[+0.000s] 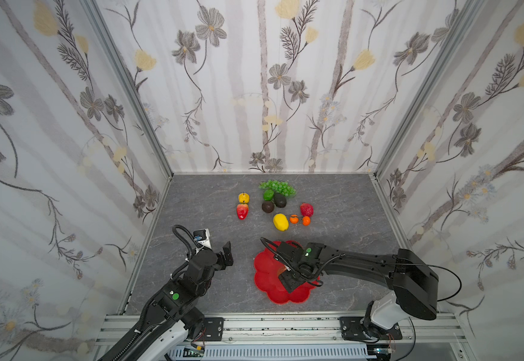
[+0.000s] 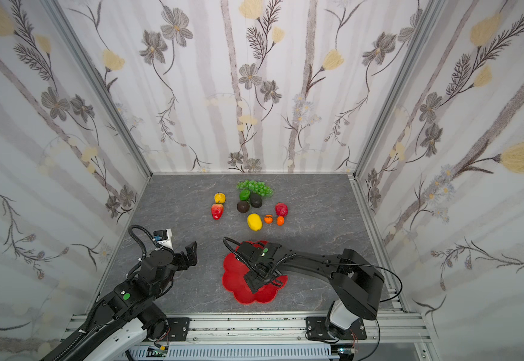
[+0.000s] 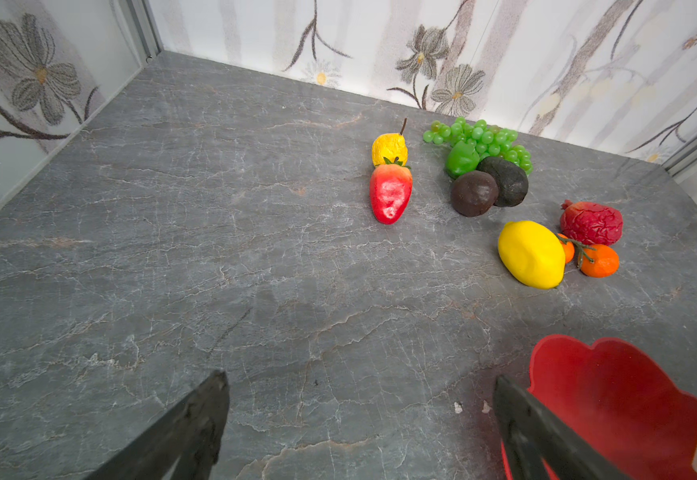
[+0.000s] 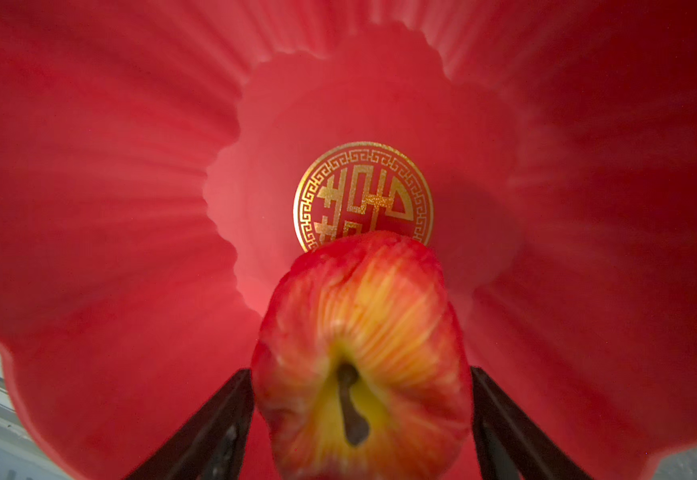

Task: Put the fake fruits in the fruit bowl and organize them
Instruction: 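Set the red apple on the bowl bottom and open the right gripper, then reach the left gripper to the red-yellow peach while the right gripper withdraws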

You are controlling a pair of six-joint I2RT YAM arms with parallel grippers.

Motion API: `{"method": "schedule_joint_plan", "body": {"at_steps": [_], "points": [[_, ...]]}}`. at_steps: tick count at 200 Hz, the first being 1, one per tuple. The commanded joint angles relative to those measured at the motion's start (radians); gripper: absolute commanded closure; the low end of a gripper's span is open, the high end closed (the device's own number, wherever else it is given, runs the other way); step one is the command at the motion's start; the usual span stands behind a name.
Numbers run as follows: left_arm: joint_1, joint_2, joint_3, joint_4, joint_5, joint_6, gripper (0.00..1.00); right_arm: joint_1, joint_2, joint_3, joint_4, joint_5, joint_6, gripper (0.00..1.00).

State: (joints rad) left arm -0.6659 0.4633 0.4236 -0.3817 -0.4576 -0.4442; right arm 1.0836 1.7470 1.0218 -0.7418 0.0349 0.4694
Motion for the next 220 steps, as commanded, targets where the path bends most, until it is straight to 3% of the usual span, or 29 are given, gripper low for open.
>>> {"method": "schedule_joint_plan", "body": {"at_steps": [1,69,92,117,169,220], "points": [[0.001,-0.022,-0.010,0.002,-0.045,0.003,0.00,-0.001,-0.007,0.006,0.028,0.025,0.001,0.20],[0.000,-0.004,-0.001,-0.009,-0.072,-0.008,0.00,0.001,-0.051,0.004,0.024,0.049,0.007,0.16],[0.000,0.017,-0.005,0.013,-0.083,-0.024,0.00,0.000,-0.116,0.023,0.018,0.074,0.013,0.13],[0.000,0.082,-0.002,0.084,-0.025,-0.015,0.00,-0.002,-0.227,0.024,0.025,0.126,0.036,0.11],[-0.005,0.472,0.198,0.157,0.055,-0.015,0.00,-0.049,-0.589,-0.127,0.162,0.403,0.131,0.05],[0.098,0.884,0.505,0.048,0.159,0.055,0.00,-0.186,-0.950,-0.525,0.596,0.369,0.237,0.00]]}}
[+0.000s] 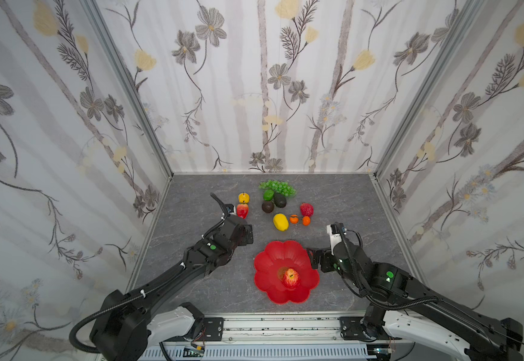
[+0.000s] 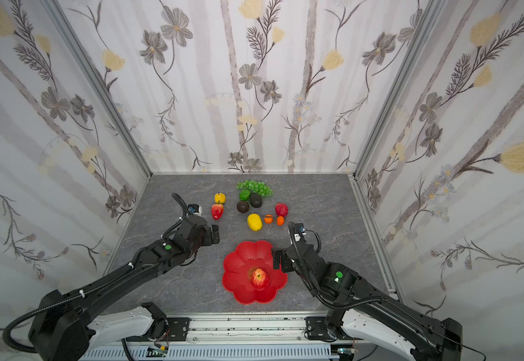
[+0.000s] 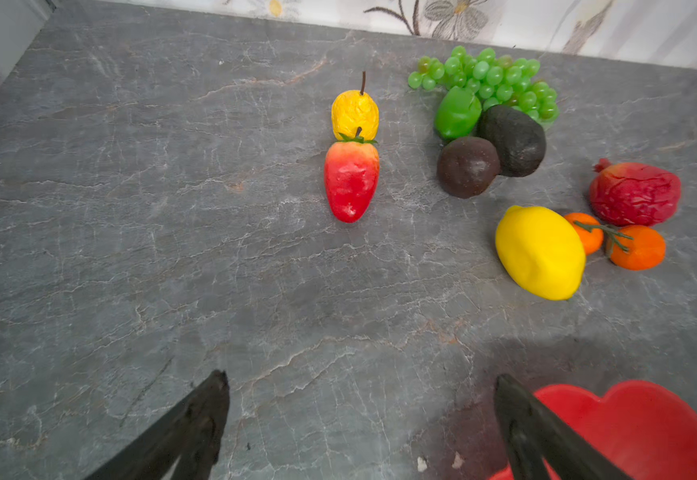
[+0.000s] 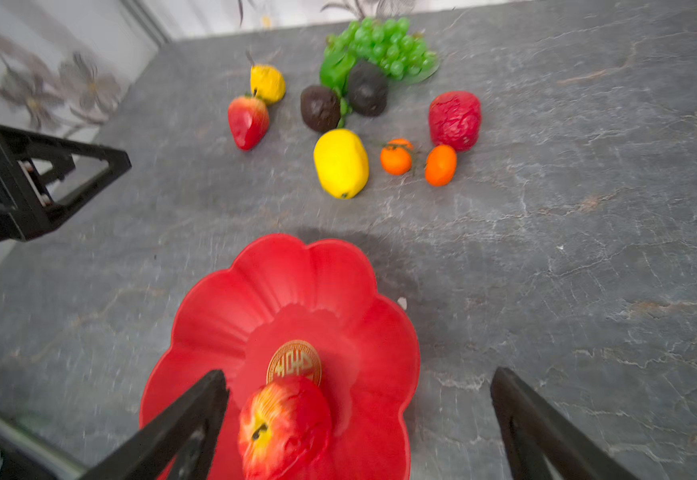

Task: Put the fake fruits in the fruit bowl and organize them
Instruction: 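Reach the left gripper to the red-yellow peach while the right gripper withdraws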

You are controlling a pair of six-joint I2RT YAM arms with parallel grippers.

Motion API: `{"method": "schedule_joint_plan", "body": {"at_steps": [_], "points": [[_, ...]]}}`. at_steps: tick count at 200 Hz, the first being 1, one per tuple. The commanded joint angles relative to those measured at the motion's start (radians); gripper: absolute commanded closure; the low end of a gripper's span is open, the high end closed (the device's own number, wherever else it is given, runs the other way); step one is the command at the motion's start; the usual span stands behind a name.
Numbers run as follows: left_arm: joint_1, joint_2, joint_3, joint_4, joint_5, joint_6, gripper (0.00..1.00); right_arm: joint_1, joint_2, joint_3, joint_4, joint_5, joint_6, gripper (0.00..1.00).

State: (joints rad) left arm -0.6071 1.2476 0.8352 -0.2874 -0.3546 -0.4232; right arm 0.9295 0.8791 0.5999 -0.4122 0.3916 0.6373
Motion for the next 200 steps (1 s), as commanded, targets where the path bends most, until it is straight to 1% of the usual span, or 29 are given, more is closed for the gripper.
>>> {"method": "schedule_joint_plan", "body": {"at_steps": [1,22,37,40,49,103,114,131,139,167,200], "points": [[0.040,0.106,0.099,-0.047,0.058,0.035,0.00,-0.034,-0.086,-0.108,0.269,0.015,0.071,0.00],[0.069,0.210,0.208,-0.076,0.106,0.061,0.00,-0.074,-0.148,-0.180,0.301,0.055,0.087,0.00],[0.084,0.296,0.301,-0.127,0.098,0.070,0.00,-0.093,-0.176,-0.221,0.322,0.039,0.087,0.00],[0.088,0.312,0.318,-0.138,0.097,0.070,0.00,-0.123,-0.180,-0.227,0.326,0.034,0.086,0.00],[0.100,0.368,0.375,-0.174,0.099,0.067,0.00,-0.141,-0.190,-0.246,0.334,0.021,0.084,0.00],[0.162,0.662,0.676,-0.350,0.111,0.076,0.01,-0.164,-0.249,-0.319,0.339,-0.011,0.048,0.00],[0.173,0.703,0.703,-0.352,0.141,0.088,0.02,-0.167,-0.262,-0.331,0.342,-0.018,0.031,0.00],[0.191,0.745,0.715,-0.305,0.239,0.142,0.07,-0.170,-0.273,-0.345,0.364,-0.065,-0.022,0.00],[0.201,0.762,0.719,-0.290,0.262,0.152,0.08,-0.170,-0.276,-0.351,0.371,-0.083,-0.039,0.00],[0.240,0.816,0.755,-0.290,0.284,0.167,0.15,-0.171,-0.296,-0.379,0.405,-0.127,-0.092,0.00],[0.266,0.856,0.771,-0.277,0.295,0.174,0.16,-0.175,-0.294,-0.398,0.421,-0.125,-0.122,0.00]]}}
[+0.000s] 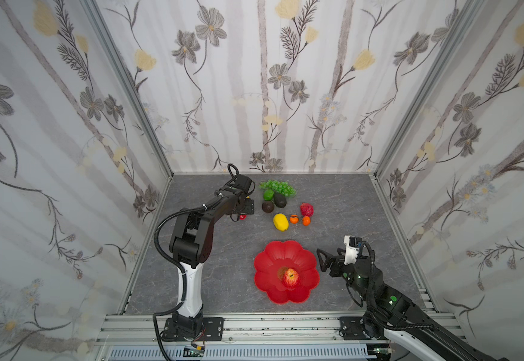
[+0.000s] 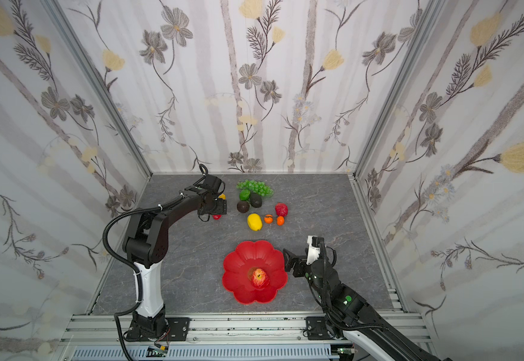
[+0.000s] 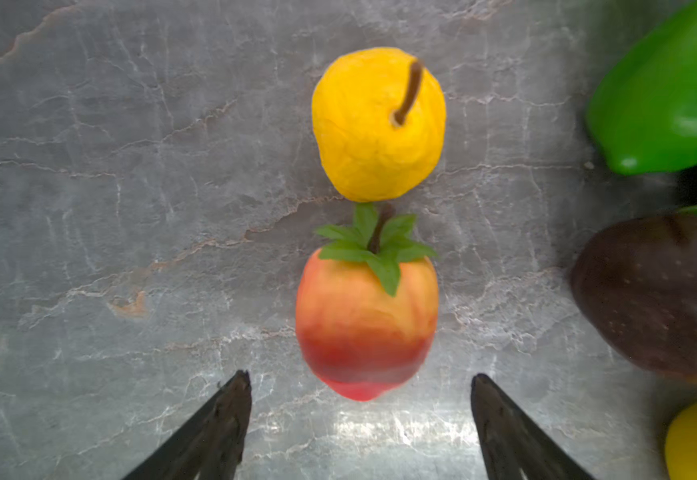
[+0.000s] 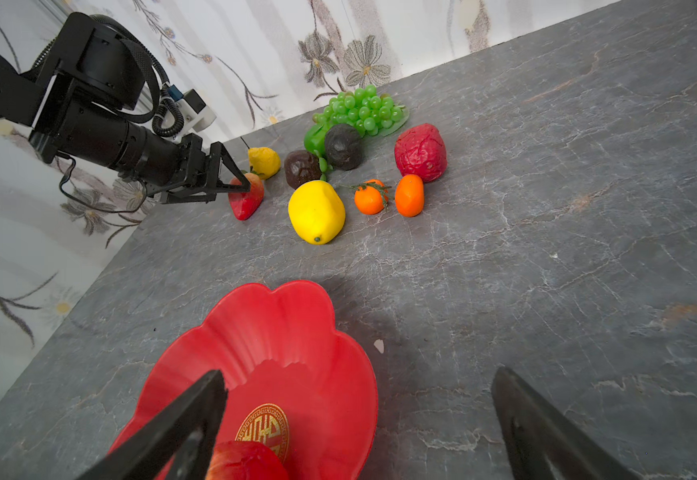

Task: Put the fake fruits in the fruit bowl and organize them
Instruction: 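Reach the left gripper to the red-yellow peach while the right gripper withdraws, then close the left gripper on the red-yellow peach and lift it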

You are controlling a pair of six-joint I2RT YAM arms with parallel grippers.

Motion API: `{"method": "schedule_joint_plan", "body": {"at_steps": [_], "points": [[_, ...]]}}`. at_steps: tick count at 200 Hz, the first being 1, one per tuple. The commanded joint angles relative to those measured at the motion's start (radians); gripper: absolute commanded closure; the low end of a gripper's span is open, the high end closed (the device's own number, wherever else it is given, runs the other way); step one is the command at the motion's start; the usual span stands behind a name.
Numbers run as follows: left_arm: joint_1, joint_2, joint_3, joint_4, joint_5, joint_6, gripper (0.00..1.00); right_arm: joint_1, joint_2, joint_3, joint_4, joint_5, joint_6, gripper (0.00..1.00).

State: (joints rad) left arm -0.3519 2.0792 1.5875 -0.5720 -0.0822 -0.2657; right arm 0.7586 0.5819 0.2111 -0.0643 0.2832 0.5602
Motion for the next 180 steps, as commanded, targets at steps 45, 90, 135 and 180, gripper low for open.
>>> {"method": "schedule_joint_plan", "body": {"at_steps": [45,90,135,180], "points": [[0.016,0.074,0.050,0.022,0.059,0.002,0.24,-0.011,0.029,-0.023,0.122,-0.039,-0.046,0.00],[0.017,0.094,0.062,0.039,0.043,-0.019,0.36,-0.018,0.064,-0.018,0.143,-0.058,-0.047,0.00],[0.017,0.067,0.011,0.086,0.045,-0.036,0.43,-0.021,0.065,-0.012,0.142,-0.062,-0.047,0.00],[0.018,0.001,-0.088,0.169,0.037,-0.040,0.47,-0.024,0.073,0.003,0.123,-0.059,-0.037,0.00]]}}
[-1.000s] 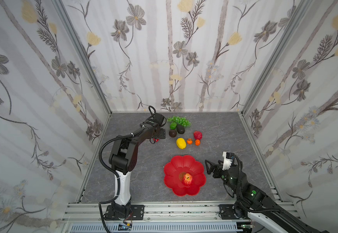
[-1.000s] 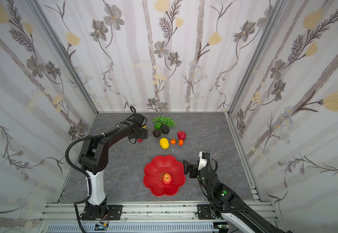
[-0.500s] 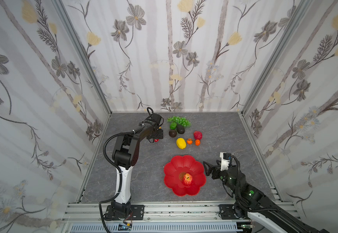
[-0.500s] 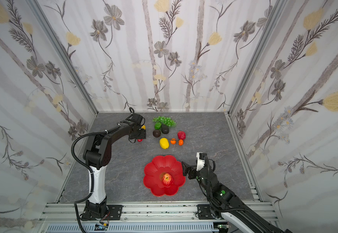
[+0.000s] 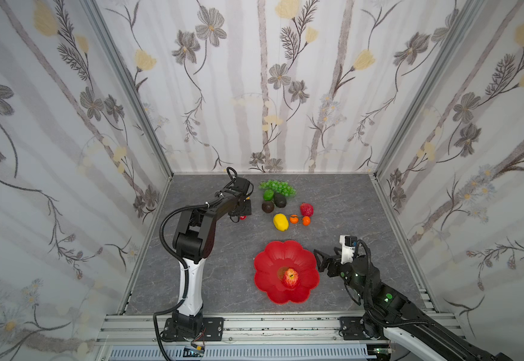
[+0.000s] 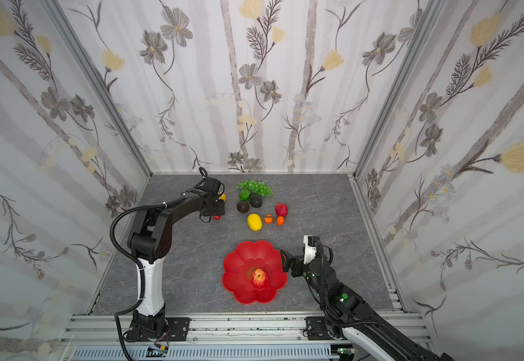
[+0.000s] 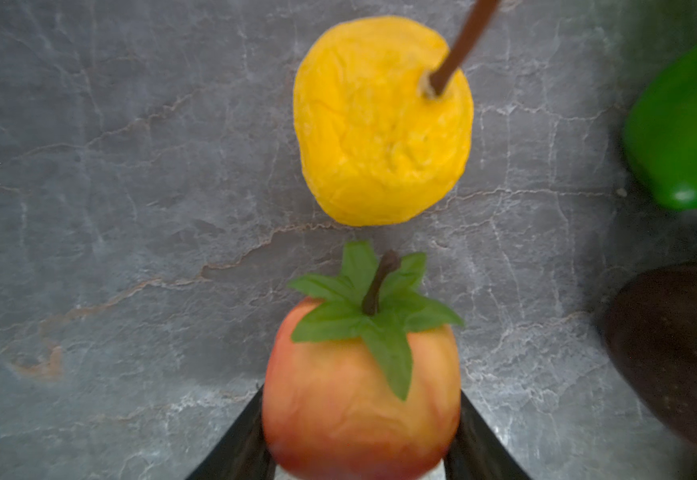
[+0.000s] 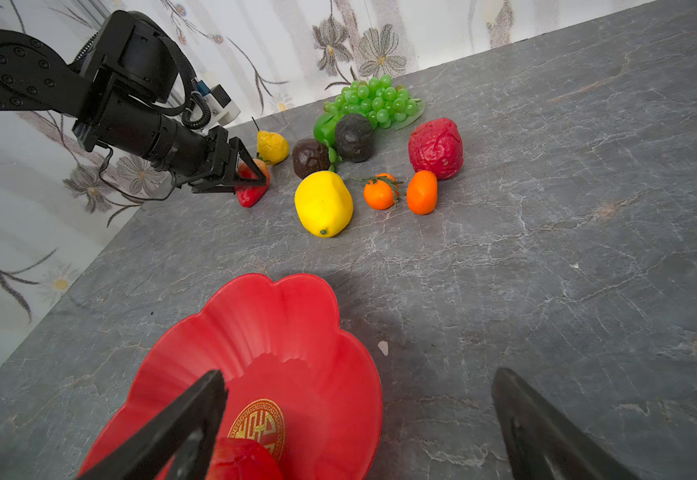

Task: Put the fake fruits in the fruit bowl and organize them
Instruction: 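Close the left gripper on the red-yellow peach and lift it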

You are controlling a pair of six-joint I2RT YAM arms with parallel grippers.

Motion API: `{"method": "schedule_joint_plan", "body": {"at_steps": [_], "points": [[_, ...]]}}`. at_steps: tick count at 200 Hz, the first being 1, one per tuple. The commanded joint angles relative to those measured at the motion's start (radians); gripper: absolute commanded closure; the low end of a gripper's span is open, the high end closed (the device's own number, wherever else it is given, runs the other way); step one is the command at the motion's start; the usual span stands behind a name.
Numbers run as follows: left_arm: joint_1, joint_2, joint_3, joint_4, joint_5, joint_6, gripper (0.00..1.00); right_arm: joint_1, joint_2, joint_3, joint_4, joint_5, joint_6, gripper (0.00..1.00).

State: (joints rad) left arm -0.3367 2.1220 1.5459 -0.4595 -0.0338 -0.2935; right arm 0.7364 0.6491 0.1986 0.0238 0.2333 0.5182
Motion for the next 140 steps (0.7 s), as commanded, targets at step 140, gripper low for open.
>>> {"method": "schedule_joint_plan", "body": {"at_steps": [140], "points": [[-0.210,-0.643,-0.610,0.383,0.108,0.029,0.50,-0.042,0.110,0.164,-0.092,-0.163,0.178,0.00]]}}
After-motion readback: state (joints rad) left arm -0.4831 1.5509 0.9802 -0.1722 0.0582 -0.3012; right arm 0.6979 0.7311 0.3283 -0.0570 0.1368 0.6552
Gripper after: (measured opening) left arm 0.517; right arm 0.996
